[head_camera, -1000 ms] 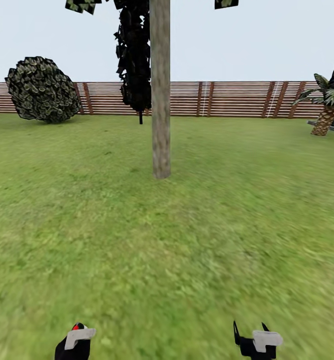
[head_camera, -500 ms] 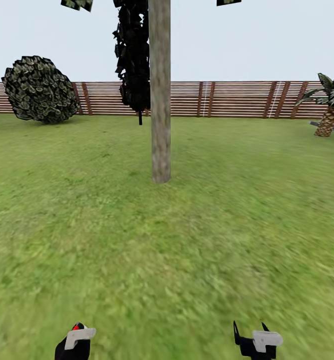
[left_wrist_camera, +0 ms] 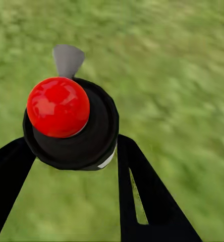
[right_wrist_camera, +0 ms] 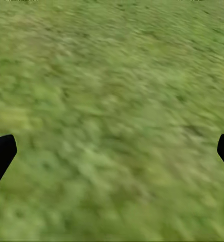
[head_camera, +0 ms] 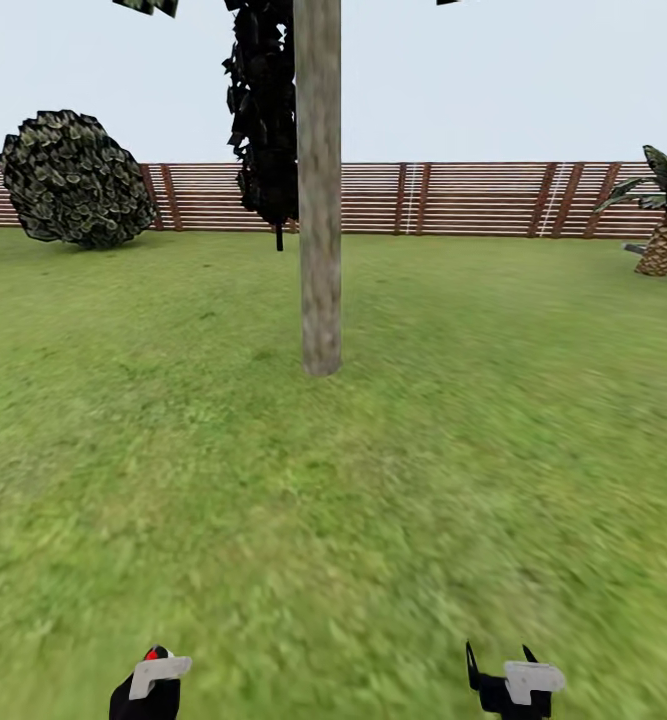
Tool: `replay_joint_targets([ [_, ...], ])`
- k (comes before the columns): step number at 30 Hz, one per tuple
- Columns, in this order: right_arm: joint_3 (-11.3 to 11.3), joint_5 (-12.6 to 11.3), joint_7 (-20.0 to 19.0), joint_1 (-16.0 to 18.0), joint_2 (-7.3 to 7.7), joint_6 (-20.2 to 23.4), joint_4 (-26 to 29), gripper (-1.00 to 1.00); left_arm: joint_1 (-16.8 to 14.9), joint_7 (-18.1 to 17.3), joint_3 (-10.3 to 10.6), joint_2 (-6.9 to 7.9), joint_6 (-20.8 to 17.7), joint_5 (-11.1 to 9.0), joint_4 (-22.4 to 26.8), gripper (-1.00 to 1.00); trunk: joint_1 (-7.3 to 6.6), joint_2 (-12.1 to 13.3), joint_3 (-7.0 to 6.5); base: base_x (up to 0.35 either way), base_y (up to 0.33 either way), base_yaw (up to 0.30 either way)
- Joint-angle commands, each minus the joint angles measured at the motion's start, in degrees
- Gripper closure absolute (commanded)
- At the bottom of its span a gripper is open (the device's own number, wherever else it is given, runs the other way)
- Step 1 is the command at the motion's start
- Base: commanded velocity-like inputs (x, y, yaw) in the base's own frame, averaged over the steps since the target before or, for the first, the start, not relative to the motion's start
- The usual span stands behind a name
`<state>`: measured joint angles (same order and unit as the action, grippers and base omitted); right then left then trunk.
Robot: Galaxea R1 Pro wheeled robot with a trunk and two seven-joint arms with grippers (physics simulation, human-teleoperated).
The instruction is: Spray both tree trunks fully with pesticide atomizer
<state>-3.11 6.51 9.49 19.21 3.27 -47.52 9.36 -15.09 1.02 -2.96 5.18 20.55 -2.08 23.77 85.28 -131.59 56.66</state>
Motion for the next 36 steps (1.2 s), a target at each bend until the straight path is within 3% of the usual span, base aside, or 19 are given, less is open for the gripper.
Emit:
replay_joint_targets([
  [1, -0.3, 0.6, 0.3, 0.0, -0.01, -0.1, 0.0, -1.00, 0.0, 0.1, 0.1, 0.00, 0.2, -0.2, 0.0, 1.00, 0.02, 0.0, 0.05, 0.338, 0.000, 0.000],
  [36, -0.3, 0.6, 0.3, 0.0, -0.01, -0.1, 0.0, -1.00, 0.0, 0.1, 0.1, 0.00, 0.2, -0.2, 0.0, 1.00, 0.02, 0.0, 0.05, 0.338, 0.000, 0.000],
])
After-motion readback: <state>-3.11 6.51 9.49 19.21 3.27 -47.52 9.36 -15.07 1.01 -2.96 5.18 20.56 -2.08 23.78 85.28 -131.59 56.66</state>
